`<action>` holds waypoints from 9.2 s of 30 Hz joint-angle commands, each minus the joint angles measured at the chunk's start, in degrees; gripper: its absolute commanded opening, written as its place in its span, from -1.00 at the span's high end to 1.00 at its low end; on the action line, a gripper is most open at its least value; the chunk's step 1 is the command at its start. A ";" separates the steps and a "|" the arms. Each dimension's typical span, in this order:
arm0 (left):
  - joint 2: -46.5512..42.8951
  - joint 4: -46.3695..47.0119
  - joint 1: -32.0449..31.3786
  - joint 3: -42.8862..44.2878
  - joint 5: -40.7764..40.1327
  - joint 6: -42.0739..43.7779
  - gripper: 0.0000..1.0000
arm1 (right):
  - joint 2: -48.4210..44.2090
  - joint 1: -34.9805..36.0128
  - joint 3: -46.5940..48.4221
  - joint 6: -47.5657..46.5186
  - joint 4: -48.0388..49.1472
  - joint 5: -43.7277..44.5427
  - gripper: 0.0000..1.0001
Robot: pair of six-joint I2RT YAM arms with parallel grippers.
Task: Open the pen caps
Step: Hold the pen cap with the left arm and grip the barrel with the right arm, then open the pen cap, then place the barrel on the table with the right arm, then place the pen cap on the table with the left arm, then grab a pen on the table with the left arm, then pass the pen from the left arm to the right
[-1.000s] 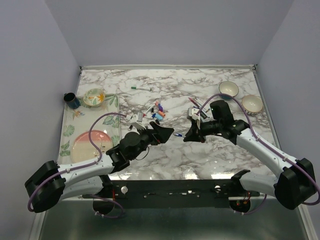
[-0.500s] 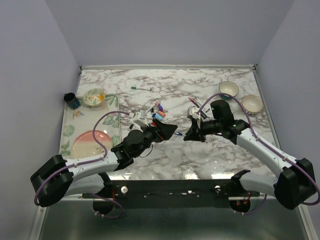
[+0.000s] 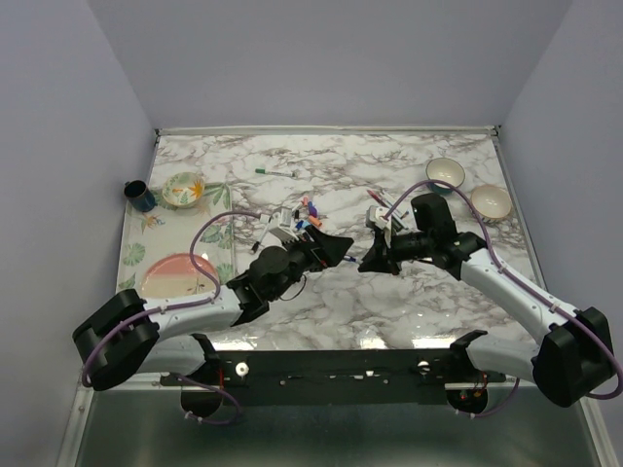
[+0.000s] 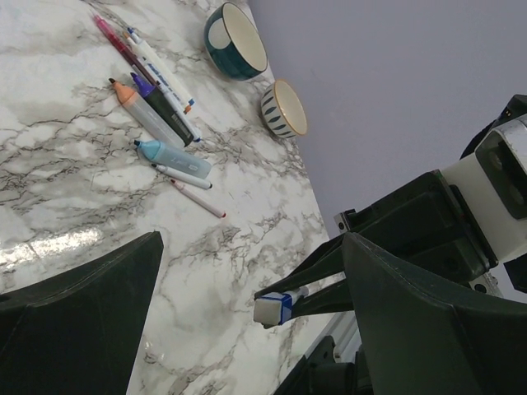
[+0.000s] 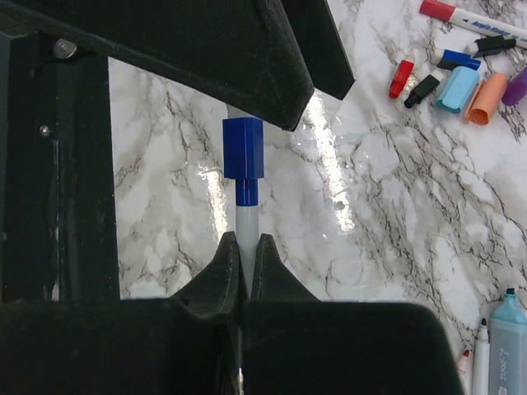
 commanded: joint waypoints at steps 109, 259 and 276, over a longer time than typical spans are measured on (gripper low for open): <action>-21.55 -21.69 10.57 -19.27 -7.67 -6.72 1.00 | 21.37 -1.56 8.18 -3.87 -8.23 30.29 0.91; 24.07 -55.61 29.38 22.13 -4.07 29.94 0.37 | 13.29 -2.00 8.80 -5.63 -7.17 34.86 0.27; 2.39 -49.29 27.89 11.32 7.26 24.93 1.00 | 9.60 -2.00 7.92 -8.35 -8.05 28.45 0.28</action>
